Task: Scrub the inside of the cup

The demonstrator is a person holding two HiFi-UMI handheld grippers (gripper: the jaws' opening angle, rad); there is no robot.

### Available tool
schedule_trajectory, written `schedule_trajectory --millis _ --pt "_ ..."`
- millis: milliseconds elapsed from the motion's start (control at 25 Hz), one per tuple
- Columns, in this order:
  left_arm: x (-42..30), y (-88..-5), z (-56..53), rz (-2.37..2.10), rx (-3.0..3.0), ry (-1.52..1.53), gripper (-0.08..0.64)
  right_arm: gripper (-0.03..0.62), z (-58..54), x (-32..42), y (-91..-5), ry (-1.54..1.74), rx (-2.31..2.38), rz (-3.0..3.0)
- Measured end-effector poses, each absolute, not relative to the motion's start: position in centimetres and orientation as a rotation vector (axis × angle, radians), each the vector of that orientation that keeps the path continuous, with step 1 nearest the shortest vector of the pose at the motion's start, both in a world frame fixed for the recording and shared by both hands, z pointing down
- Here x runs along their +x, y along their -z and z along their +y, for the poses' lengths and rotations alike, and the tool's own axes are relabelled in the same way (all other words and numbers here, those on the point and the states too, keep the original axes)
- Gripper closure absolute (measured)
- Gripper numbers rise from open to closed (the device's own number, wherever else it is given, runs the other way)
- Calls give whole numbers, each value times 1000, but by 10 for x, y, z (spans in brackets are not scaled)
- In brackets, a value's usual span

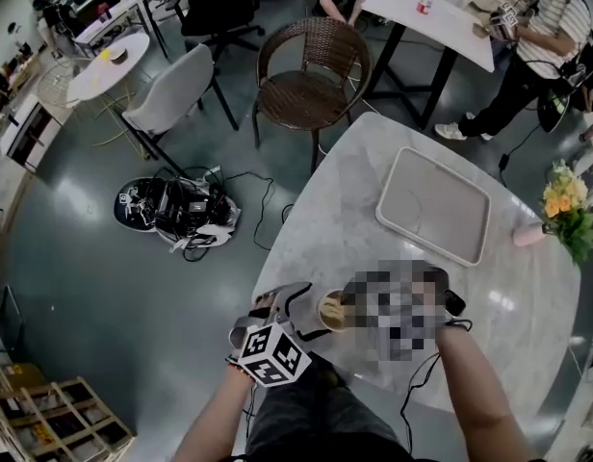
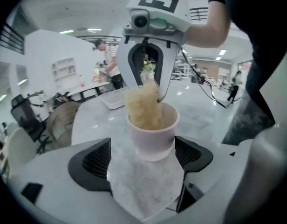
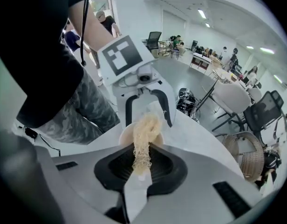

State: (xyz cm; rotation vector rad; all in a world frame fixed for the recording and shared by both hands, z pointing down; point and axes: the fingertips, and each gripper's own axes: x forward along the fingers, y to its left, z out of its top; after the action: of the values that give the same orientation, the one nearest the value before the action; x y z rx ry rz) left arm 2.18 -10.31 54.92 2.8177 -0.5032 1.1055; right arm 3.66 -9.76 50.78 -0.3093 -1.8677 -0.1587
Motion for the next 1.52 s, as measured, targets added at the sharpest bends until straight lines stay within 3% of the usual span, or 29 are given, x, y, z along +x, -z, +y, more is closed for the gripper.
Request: schedule_trajectory --millis 240,360,600,1120,1520 --pt "42 -550 -92 -1008 2601 -954 110 529 -99 37 -534 360 -363 -1727" --pt "54 -558 -93 -1087 2583 -1018 75 529 -97 33 -544 406 -406 -1681" --pt "51 -565 -114 -1138 2560 -1203 77 531 -91 30 -550 317 -454 -1642" --pt "58 -568 -96 -203 3000 -1397 97 529 -80 31 -513 171 -440 -1781" --pt "59 -571 -86 469 3097 -1462 103 529 -90 34 -537 544 -449 -1659"
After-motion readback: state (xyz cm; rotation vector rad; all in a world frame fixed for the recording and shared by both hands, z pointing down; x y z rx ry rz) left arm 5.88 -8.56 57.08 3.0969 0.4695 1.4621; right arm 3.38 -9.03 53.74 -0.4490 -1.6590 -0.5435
